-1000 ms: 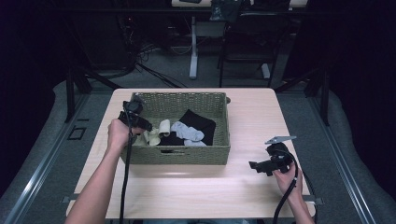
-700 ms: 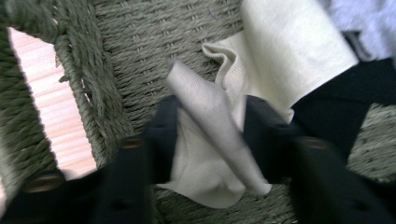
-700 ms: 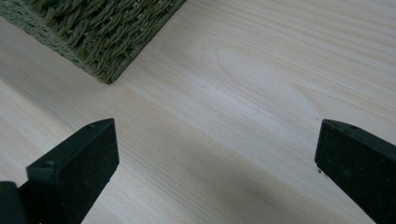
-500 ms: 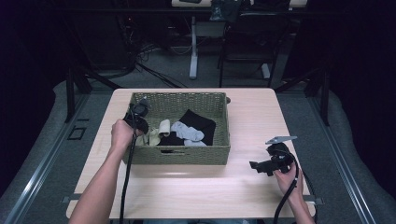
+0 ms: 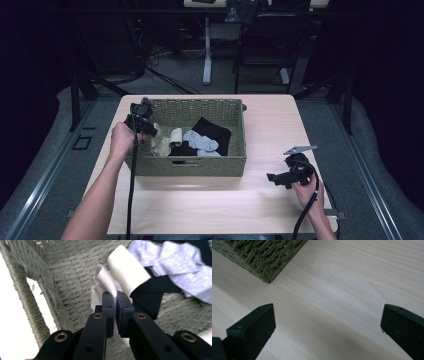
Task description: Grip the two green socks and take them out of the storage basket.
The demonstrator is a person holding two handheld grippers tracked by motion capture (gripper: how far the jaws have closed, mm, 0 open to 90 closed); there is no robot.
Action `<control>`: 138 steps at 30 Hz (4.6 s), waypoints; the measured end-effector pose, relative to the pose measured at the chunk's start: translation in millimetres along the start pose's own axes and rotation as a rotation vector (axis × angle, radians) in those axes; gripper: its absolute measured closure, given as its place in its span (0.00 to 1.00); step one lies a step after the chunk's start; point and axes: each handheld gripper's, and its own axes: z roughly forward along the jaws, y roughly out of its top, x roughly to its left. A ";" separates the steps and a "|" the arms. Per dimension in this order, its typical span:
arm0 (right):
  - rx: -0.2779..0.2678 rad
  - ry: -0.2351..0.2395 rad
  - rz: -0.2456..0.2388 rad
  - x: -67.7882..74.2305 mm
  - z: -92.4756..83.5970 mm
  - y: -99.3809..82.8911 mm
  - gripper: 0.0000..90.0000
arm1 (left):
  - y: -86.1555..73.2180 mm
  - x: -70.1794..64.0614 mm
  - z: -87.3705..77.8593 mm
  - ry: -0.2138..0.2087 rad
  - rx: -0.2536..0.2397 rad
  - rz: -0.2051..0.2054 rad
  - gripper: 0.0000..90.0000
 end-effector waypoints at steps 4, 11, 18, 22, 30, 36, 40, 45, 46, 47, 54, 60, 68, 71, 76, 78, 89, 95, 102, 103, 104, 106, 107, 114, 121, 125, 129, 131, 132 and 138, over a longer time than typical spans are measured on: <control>0.006 0.006 0.002 -1.5 0.9 -0.2 0.00 | 3.8 -1.1 -12.5 -0.017 -0.028 0.007 0.96; 0.006 0.001 0.003 -1.8 0.0 -0.6 0.00 | 9.6 -1.9 -35.6 -0.037 -0.076 0.017 0.96; 0.003 0.013 -0.003 -1.1 1.3 -0.5 0.00 | 15.5 -5.0 -60.7 -0.020 -0.113 0.041 0.96; 0.002 0.010 -0.002 -0.4 1.7 -0.6 0.00 | 18.5 -6.3 -73.7 -0.019 -0.137 0.049 0.96; 0.003 0.018 -0.008 0.0 1.4 -0.6 0.00 | 23.2 -4.8 -94.4 -0.004 -0.159 0.065 0.96; 0.001 0.015 -0.005 -0.9 0.6 -1.3 0.00 | 22.5 -0.4 -113.8 0.018 -0.183 0.062 0.96; 0.000 0.014 -0.005 -0.7 0.4 -1.4 0.00 | 19.1 5.9 -125.9 0.036 -0.196 0.056 0.96; 0.008 0.016 -0.007 -0.2 0.5 -1.0 0.00 | 13.5 14.9 -137.0 0.053 -0.209 0.037 0.96; 0.008 0.016 -0.007 -0.2 0.5 -1.0 0.00 | 11.7 17.5 -139.4 0.056 -0.213 0.031 0.96; 0.009 0.019 -0.009 -0.1 0.7 -1.0 0.00 | 8.0 23.0 -143.4 0.065 -0.214 0.019 0.96; 0.007 0.016 -0.007 0.2 1.1 -1.1 0.00 | -6.8 42.2 -150.2 0.100 -0.216 -0.024 0.96; 0.010 0.016 -0.010 0.7 1.6 -0.8 0.00 | -22.7 59.0 -145.7 0.133 -0.195 -0.060 0.96; 0.007 0.017 -0.008 0.0 1.0 -0.8 0.00 | -43.2 80.0 -120.9 0.143 -0.165 -0.114 0.96; 0.005 0.016 -0.008 -0.6 0.7 -0.8 0.00 | -50.0 86.1 -105.0 0.140 -0.139 -0.132 0.96; 0.005 0.017 -0.006 -0.7 0.5 -0.9 0.00 | -62.7 96.1 -75.3 0.133 -0.099 -0.161 0.96; 0.003 0.015 -0.008 -0.8 0.5 -1.0 0.00 | -68.6 99.6 -62.8 0.130 -0.092 -0.176 0.96; 0.008 0.015 -0.011 -0.3 1.2 -0.7 0.00 | -96.4 111.7 -1.5 0.048 -0.034 -0.263 0.96; 0.008 0.015 -0.012 0.2 1.3 -0.5 0.00 | -110.3 116.0 29.2 0.018 -0.002 -0.313 0.96; 0.006 0.016 -0.014 -0.4 1.5 -0.4 0.00 | -116.2 119.5 35.2 -0.003 0.007 -0.350 0.84; 0.005 0.015 -0.014 -0.6 1.1 -0.3 0.00 | -116.0 119.7 32.5 -0.006 0.003 -0.352 0.78; 0.005 0.012 -0.013 -0.8 0.8 -0.3 0.00 | -115.9 119.7 28.8 -0.009 -0.004 -0.356 0.72; 0.003 0.016 -0.007 -1.2 0.2 -0.4 0.00 | -114.7 119.4 20.1 0.012 -0.020 -0.363 0.54; 0.003 0.016 -0.007 -1.2 0.2 -0.4 0.00 | -114.7 119.4 20.1 0.012 -0.020 -0.363 0.46; 0.001 0.013 -0.004 -2.0 -0.3 -0.3 0.00 | -94.3 110.1 -32.1 0.056 -0.102 -0.314 0.22; -0.002 0.017 0.000 -2.8 0.0 -0.1 0.00 | -68.3 96.1 -68.3 0.078 -0.143 -0.262 0.15; -0.004 0.012 0.000 -3.2 -0.4 -0.3 0.00 | -51.2 85.8 -82.8 0.086 -0.159 -0.231 0.10; -0.007 0.022 0.002 -3.6 -0.5 -0.3 0.00 | -29.7 70.9 -88.7 0.082 -0.157 -0.189 0.06; -0.001 0.022 0.003 -3.4 -0.9 -0.1 0.00 | -22.0 64.4 -86.6 0.077 -0.151 -0.168 0.05; -0.002 0.022 0.004 -3.3 -0.9 -0.1 0.00 | -18.3 61.0 -84.2 0.076 -0.148 -0.158 0.04; 0.005 0.018 -0.005 -1.7 -0.4 -0.1 0.00 | -2.8 46.5 -71.9 0.058 -0.129 -0.124 0.00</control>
